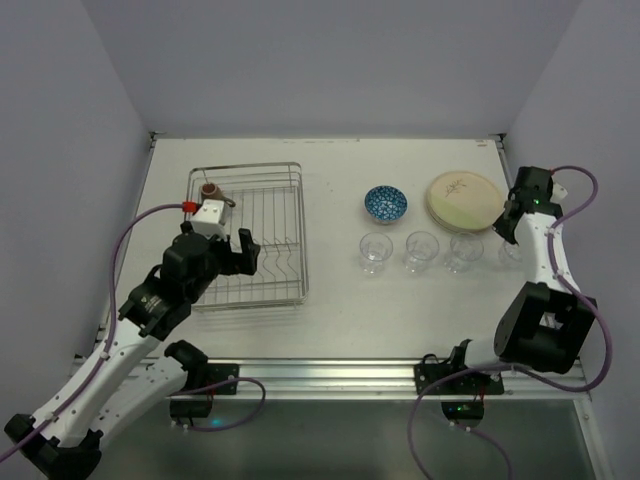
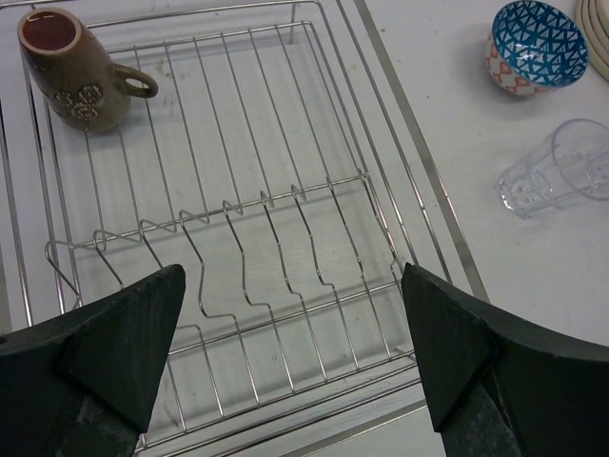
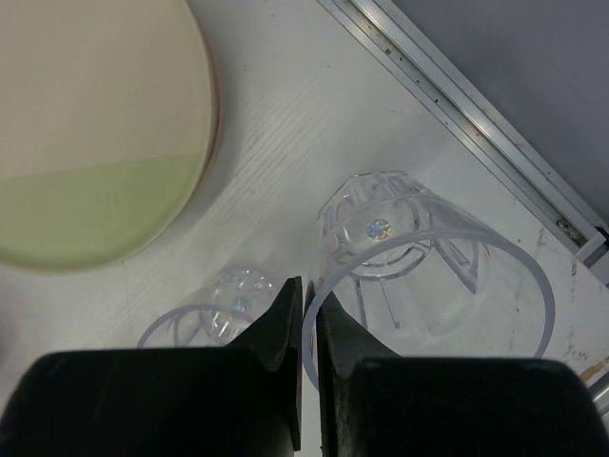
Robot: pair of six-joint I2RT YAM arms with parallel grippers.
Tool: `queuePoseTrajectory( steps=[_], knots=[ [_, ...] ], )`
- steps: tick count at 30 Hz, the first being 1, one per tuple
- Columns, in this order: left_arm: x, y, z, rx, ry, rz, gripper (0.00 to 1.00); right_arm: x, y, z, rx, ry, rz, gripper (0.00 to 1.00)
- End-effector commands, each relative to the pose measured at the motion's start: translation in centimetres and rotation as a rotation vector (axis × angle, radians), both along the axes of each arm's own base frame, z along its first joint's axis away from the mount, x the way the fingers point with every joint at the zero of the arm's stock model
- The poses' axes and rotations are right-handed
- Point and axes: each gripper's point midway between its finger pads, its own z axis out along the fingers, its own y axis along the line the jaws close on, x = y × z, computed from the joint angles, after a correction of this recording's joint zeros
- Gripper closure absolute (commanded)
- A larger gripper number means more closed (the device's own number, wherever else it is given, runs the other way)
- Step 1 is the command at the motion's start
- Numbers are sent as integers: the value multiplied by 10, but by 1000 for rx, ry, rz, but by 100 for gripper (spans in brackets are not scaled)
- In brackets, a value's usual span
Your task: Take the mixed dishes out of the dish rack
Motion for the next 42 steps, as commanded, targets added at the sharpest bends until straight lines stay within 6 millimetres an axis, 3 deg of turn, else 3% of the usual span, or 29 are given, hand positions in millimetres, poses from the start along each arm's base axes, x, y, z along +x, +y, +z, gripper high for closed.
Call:
queuePoseTrajectory(
  steps=[1,7,22,32,37,39,41,42],
  knots=[
    [2,0,3,11,-31,7,0,18,-14,2,-32,-58,-34,100],
    [1,-4,3,10,-28,-10,0,33,-9,-19,42,-53,-24,100],
    [3,-7,-4,27,-5,-22,0,37,-17,-63,47,78,-20,100],
    [3,-10,-5,24,-1,-37,0,42,-20,-60,38,72,-21,94],
    [3,-10,-6,26,2,-39,0,50,-19,-58,50,74,-6,89],
    [3,-10,-6,26,2,-39,0,51,-19,-60,55,77,-2,82],
    [3,-10,-6,28,4,-37,0,51,-19,-62,56,80,-2,73],
    [4,-10,-7,31,8,-38,0,50,-20,-62,54,86,-8,58]
  ],
)
